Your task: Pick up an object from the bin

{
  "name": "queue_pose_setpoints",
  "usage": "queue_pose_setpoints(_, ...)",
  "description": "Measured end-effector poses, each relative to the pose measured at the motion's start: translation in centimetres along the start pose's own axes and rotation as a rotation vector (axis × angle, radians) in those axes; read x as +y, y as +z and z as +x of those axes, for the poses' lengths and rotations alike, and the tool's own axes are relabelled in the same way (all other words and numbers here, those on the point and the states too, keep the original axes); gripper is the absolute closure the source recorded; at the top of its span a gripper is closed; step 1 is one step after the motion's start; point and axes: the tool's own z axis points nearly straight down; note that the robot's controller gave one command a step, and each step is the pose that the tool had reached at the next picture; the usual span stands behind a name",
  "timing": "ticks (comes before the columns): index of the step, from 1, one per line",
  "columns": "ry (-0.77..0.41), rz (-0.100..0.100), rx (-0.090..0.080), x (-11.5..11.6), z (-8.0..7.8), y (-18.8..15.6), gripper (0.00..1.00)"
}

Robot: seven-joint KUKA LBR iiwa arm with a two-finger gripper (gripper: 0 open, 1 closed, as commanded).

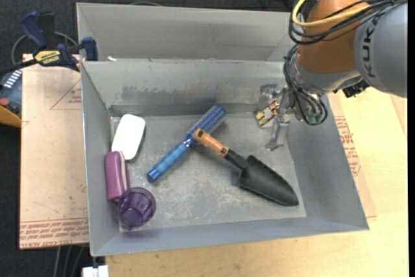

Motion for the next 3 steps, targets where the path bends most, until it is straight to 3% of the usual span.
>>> queue_pose_setpoints(1, 0.285, -0.002, -0.001, 1.6, 1.2, 7.0, 0.00)
queue_pose_setpoints(2, 0.013, -0.001, -0.008, 1.0, 0.5, 8.1, 0.00)
queue_pose_setpoints(3, 0.330, -0.002, -0.003, 2.1, 1.4, 9.6, 0.00)
